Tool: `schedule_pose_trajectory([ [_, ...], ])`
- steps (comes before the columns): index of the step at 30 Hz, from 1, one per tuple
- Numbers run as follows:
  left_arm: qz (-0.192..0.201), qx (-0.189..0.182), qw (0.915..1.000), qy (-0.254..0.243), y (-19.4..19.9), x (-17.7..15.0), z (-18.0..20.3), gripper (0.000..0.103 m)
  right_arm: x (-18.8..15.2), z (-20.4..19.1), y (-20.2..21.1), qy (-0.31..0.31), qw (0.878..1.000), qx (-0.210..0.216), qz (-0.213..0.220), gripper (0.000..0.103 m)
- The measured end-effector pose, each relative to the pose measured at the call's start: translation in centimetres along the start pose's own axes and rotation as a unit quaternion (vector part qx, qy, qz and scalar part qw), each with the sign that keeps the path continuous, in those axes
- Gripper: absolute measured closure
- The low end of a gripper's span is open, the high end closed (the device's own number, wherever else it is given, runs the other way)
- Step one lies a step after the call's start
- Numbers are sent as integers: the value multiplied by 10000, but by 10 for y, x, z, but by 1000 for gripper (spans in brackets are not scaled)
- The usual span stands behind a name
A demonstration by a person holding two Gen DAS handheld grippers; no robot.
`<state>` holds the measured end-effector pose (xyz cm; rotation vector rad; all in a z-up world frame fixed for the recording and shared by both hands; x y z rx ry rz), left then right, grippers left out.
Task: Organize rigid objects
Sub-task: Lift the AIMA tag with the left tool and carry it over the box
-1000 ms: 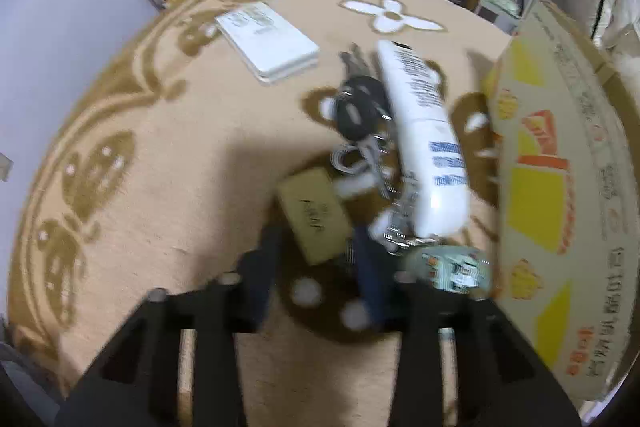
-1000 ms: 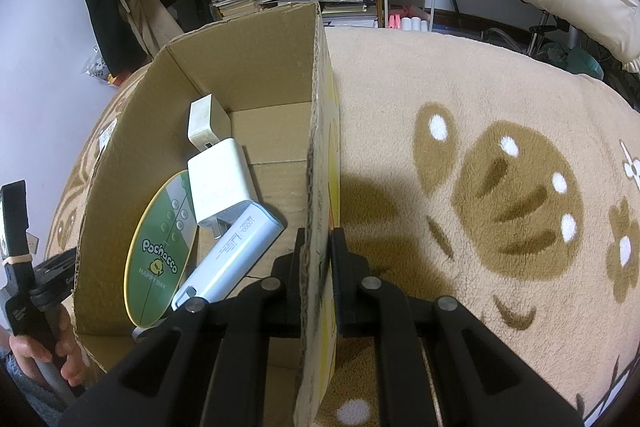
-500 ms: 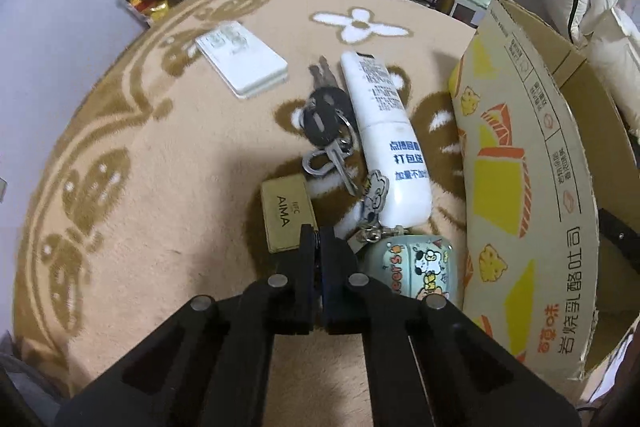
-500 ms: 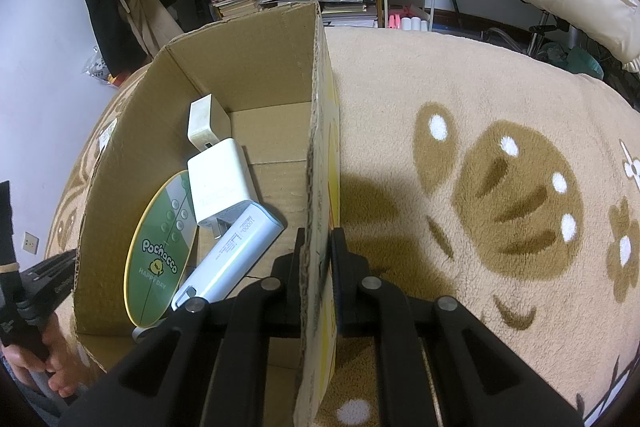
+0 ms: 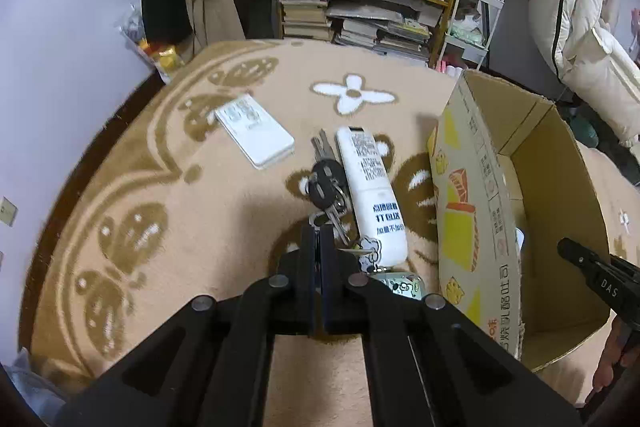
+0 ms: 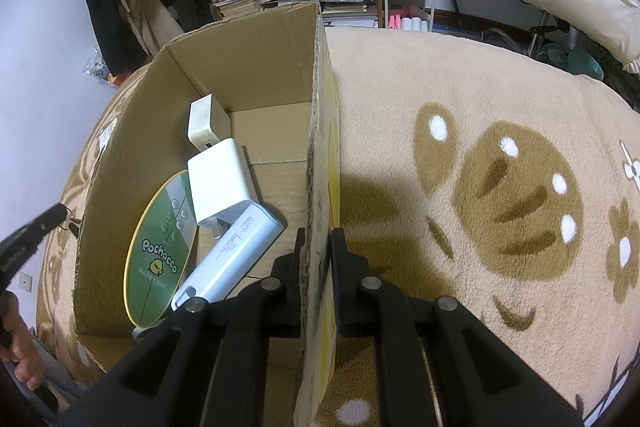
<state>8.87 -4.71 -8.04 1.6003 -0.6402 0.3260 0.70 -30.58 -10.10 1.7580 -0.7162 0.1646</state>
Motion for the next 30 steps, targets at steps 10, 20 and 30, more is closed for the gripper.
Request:
schedule_pose_trajectory([
  [10, 613, -30, 9979, -222, 51, 15, 7, 101, 0, 0, 0, -3, 10000, 4, 0, 93],
  [20, 1200, -167, 9912, -525, 104, 24, 29, 101, 0, 0, 0, -4, 10000, 7, -3, 93],
  [30, 1030, -536, 9909, -675, 109, 18, 67, 101, 0, 0, 0, -1, 10000, 2, -3, 93],
])
Point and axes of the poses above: each gripper's, at about its wrist camera, not at the fingertips, and y roughly against the way its jaws point, z to its right, x to its top, the point moved 1 cm from there along -y, roughly the way its jaws point, and after that the axes turned 10 degrees about x, right-handed, at the moved point
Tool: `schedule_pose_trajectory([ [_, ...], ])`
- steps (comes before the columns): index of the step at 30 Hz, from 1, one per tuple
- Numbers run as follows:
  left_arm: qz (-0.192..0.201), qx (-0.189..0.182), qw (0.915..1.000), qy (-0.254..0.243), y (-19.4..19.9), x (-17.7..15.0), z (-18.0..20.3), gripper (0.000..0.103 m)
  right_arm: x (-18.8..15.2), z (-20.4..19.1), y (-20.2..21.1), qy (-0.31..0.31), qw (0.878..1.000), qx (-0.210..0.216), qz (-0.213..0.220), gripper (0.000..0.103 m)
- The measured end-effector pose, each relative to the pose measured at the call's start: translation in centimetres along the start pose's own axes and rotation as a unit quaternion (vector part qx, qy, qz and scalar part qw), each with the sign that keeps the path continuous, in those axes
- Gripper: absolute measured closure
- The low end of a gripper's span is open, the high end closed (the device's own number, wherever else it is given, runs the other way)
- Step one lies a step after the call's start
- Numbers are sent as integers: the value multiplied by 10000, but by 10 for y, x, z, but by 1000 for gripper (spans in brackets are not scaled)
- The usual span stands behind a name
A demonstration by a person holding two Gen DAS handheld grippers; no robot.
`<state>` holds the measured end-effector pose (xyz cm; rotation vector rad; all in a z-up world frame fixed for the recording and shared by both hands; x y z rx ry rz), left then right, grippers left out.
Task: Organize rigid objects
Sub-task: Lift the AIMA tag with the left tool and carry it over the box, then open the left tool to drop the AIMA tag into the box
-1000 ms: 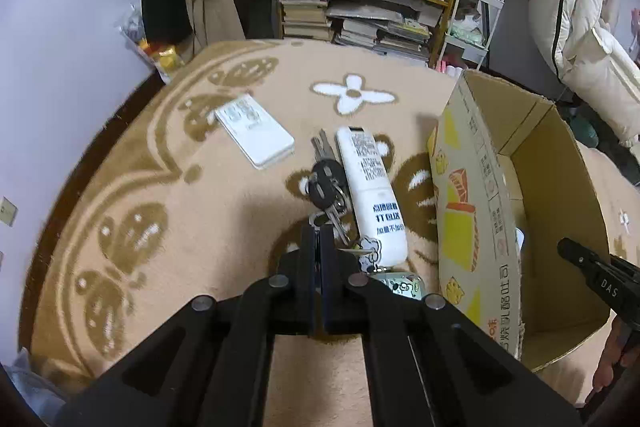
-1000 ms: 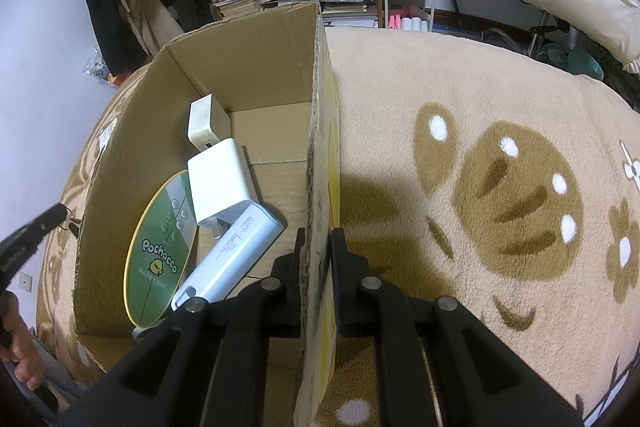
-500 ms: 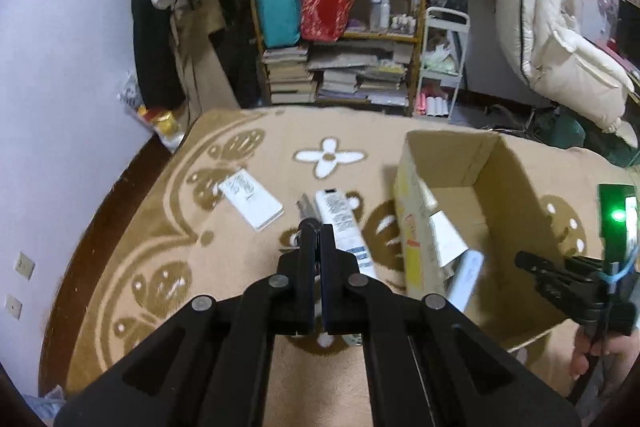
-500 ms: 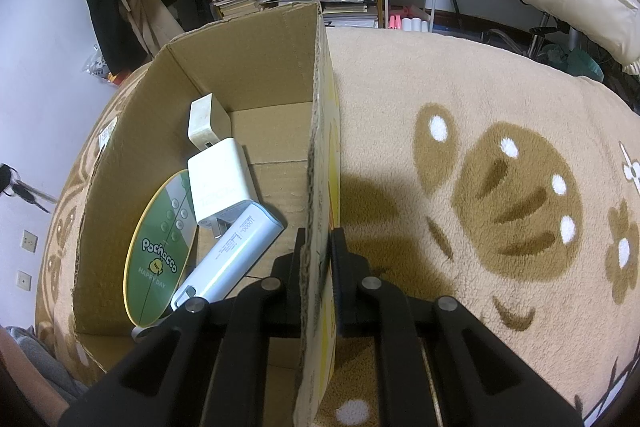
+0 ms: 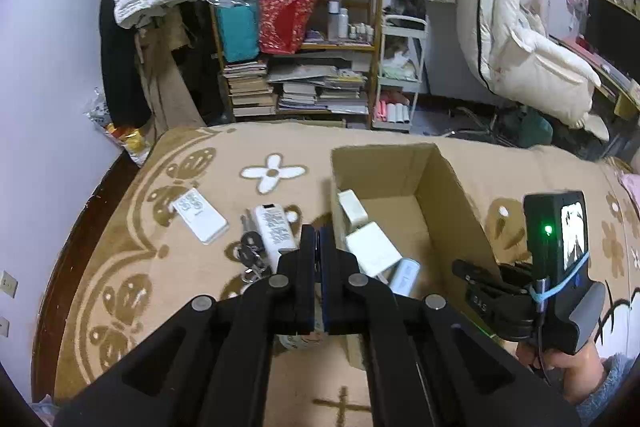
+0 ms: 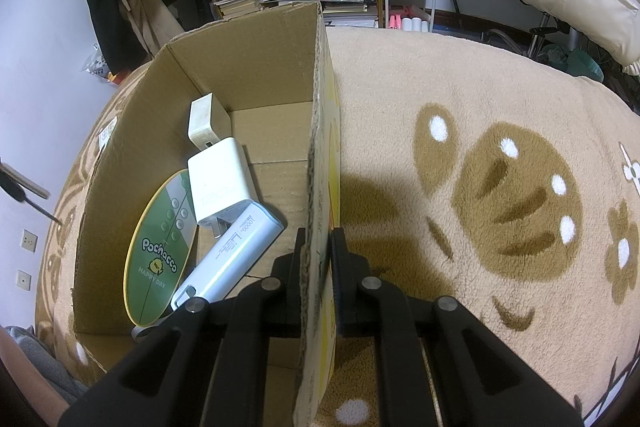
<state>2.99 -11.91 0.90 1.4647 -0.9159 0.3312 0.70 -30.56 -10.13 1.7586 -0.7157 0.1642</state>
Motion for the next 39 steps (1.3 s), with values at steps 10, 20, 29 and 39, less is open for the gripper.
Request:
schedule_pose_trajectory([
  [10, -134, -215, 9996, -115, -14, -8, 29, 101, 0, 0, 0, 4, 10000, 0, -1, 93],
  [20, -85, -502, 9986, -160, -14, -9, 48, 101, 1, 0, 0, 2, 10000, 2, -2, 92],
  [29, -537, -199, 9979, -290, -48, -28, 58, 99, 1, 0, 0, 7, 10000, -1, -2, 92],
  [39, -893, -359, 9952, -164, -58, -33, 41, 89, 0, 0, -1, 17, 10000, 3, -4, 92],
])
Point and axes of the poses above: each gripper's, at about its wrist camera, not at the fingertips, and y roughly against the way its jaws point, z to its right, x to its top, the point moved 1 cm from there along -y, roughly the way its jaws point, and after that the axes turned 10 degrees about x, right-handed, at the moved point
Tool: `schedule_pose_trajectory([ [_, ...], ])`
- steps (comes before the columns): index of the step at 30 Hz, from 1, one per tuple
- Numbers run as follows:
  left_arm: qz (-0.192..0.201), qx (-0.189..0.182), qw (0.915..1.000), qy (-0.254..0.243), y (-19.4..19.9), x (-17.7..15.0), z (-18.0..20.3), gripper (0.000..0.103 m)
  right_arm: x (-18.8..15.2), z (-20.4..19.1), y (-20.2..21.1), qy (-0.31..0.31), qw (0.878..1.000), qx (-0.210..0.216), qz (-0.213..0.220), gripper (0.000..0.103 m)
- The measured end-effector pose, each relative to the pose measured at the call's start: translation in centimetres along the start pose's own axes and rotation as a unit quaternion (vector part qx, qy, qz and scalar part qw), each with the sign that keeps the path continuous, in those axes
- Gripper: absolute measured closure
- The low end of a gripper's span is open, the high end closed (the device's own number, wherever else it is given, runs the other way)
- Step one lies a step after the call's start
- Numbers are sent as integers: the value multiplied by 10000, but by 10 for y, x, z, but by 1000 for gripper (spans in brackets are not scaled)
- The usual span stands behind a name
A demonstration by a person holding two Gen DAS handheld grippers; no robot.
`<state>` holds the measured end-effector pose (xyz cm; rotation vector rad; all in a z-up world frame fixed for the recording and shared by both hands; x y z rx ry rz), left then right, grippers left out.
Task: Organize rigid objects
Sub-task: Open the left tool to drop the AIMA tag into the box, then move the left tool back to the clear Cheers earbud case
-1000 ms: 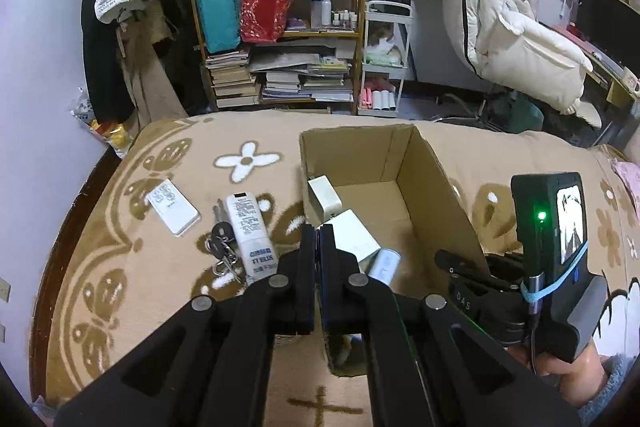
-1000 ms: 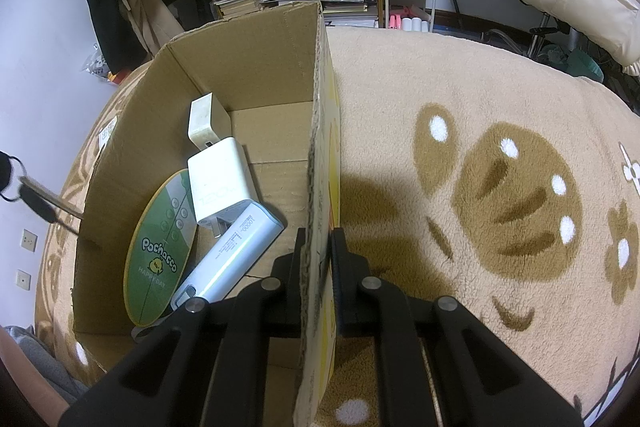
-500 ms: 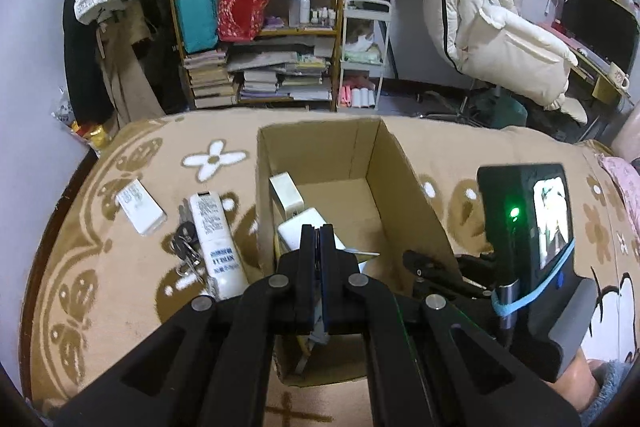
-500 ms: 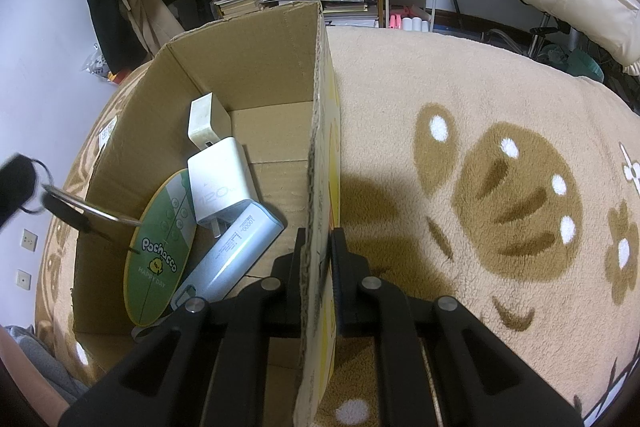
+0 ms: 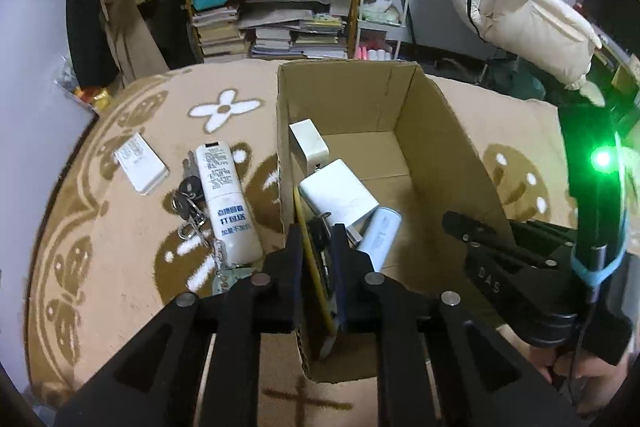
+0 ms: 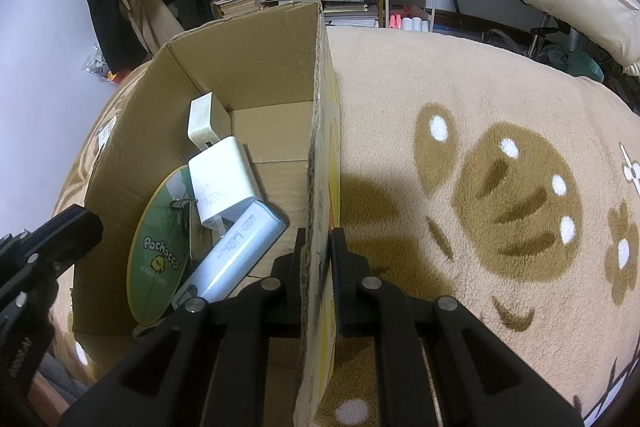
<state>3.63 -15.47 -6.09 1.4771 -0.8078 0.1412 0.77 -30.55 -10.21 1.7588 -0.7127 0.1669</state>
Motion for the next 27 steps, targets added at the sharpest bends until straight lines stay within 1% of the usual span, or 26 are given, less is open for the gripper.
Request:
schedule_pose_trajectory([
  [2, -57, -77, 10000, -24, 2, 2, -2, 87, 0, 0, 0, -2, 10000, 3, 0, 92],
  [4, -27, -95, 9999, -90, 6, 2, -2, 76, 0, 0, 0, -3, 10000, 4, 0, 92],
  [6, 104, 55, 9998, -157, 10, 3, -2, 43, 0, 0, 0, -6, 10000, 5, -1, 92],
  [8, 306, 182, 9991, -246, 17, 3, -2, 37, 0, 0, 0, -4, 10000, 7, -1, 92],
  [10, 292, 287, 9987, -302, 19, 6, -4, 29, 0, 0, 0, -5, 10000, 7, -1, 92],
  [12, 266, 408, 9985, -242, 20, 8, -10, 15, 0, 0, 0, -6, 10000, 7, -2, 92],
  [13, 266, 462, 9984, -204, 21, 9, -13, 12, 0, 0, 0, -6, 10000, 8, -2, 92],
  [14, 298, 511, 9981, -148, 23, 11, -17, 5, 0, 0, 0, -8, 10000, 11, -2, 92],
  [15, 338, 544, 9979, -116, 24, 12, -20, 1, 0, 0, 0, -8, 10000, 9, -2, 92],
  [17, 440, 674, 9967, -69, 27, 14, -27, 1, 0, 0, 0, -3, 10000, 7, -2, 92],
  [19, 441, 786, 9959, -32, 26, 15, -34, 1, 0, 0, 0, -8, 10000, 9, -2, 92],
  [25, 123, 1062, 9942, 122, 3, 10, -61, 1, 0, 0, 0, -5, 10000, 8, -3, 92],
  [27, 16, 1127, 9933, 256, -5, 8, -72, 1, 0, 0, 0, -5, 10000, 6, -3, 92],
])
Point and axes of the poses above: each gripper's, at about its wrist camera, not at the fingertips, and y roughly against the way its jaws point, z to its right, x to its top, the point moved 1 cm from there along -y, roughly the way its jaws point, and after that the axes turned 10 degrees about x, right-handed, at the moved point
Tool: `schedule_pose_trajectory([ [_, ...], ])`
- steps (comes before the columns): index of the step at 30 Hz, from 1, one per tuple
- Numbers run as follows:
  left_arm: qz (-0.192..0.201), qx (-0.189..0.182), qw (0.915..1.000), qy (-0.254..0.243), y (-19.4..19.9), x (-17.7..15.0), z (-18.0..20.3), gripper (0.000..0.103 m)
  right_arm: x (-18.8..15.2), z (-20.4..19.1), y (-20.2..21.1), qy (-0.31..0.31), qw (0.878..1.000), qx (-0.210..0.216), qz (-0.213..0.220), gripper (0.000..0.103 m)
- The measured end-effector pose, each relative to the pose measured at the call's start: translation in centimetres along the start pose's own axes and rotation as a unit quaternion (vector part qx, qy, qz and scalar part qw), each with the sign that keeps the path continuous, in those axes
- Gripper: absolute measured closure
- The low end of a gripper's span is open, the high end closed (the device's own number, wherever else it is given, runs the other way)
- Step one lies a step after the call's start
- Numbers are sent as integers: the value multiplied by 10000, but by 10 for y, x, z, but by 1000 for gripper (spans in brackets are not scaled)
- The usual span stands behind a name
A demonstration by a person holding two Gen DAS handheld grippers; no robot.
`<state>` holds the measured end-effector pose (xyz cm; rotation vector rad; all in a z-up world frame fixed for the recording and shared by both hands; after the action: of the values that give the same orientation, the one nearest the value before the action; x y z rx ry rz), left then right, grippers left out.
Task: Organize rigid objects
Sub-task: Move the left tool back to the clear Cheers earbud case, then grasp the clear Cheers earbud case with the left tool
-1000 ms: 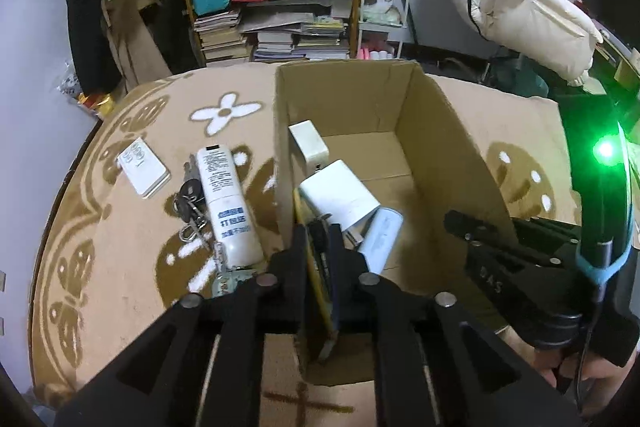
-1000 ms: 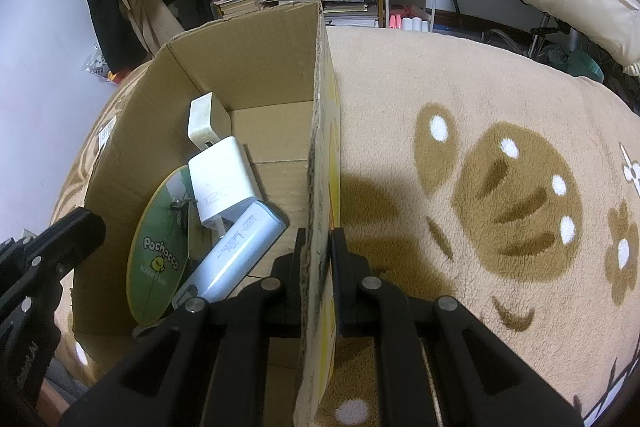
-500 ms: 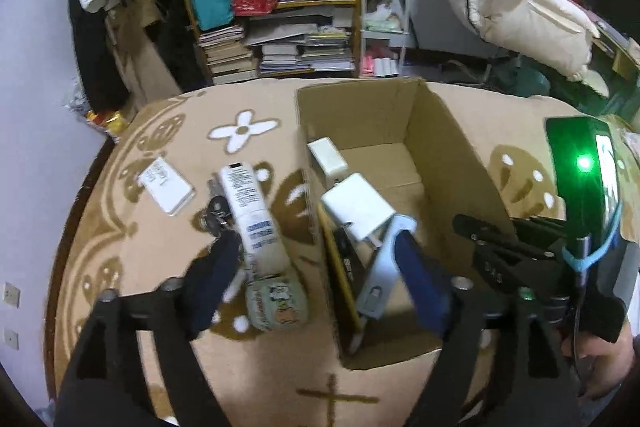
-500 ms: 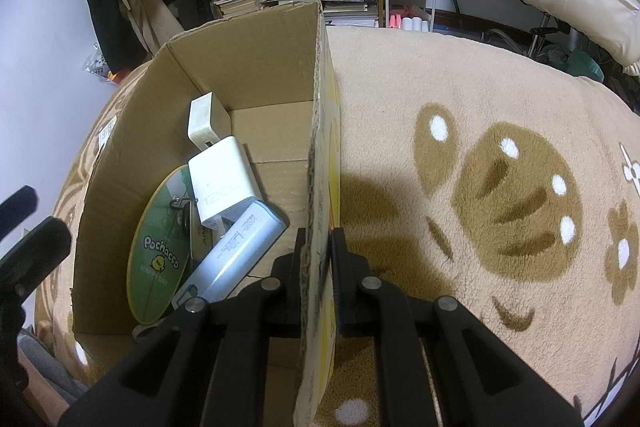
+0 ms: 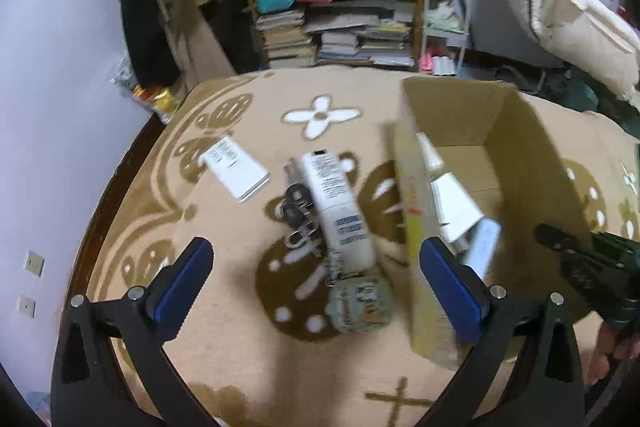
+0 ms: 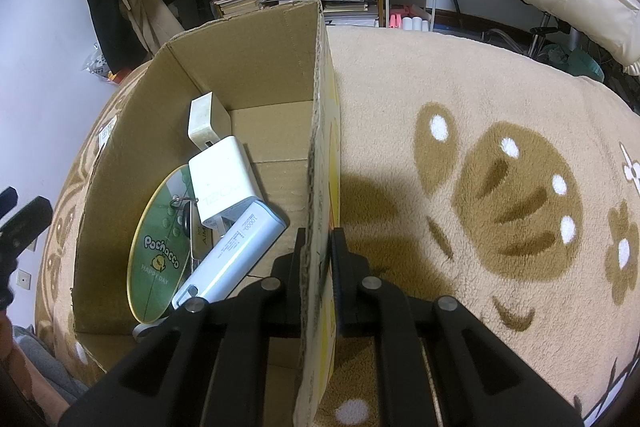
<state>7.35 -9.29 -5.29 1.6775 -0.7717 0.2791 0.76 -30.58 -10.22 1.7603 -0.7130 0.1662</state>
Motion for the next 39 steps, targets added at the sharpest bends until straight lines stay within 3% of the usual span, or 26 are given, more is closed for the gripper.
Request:
schedule_pose_trajectory([
  [6, -390, -5, 9984, 402, -30, -10, -18, 1, 0, 0, 0, 25, 10000, 31, -8, 92],
  [8, -556, -197, 9970, 511, -39, -16, -20, 1, 0, 0, 0, 31, 10000, 25, -8, 92],
  [15, -929, -202, 9935, 618, -62, -35, -24, 1, 0, 0, 0, 33, 10000, 25, -9, 92],
  [19, -1033, -393, 9912, 733, -71, -43, -29, 1, 0, 0, 0, 27, 10000, 28, -7, 92],
  [30, -899, -592, 9942, -54, -69, -55, -4, 1, 0, 2, -1, -32, 10000, 71, -23, 92],
  [35, -969, -857, 9914, -198, -75, -57, -1, 1, -3, 0, -1, -30, 9999, 94, -25, 92],
  [39, -1071, -933, 9866, -801, -85, -60, 10, 1, -5, -1, -2, -46, 9999, 112, -25, 92],
])
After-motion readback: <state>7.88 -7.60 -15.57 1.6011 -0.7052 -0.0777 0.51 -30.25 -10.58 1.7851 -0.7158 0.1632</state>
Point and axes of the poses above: each gripper's, at about its wrist camera, not at the fingertips, and y roughly against the way its jaws point, z to its right, x to its top, the point moved 1 cm from there along -y, roughly the way its jaws point, and after that the axes turned 10 degrees about x, right-handed, at the moved point
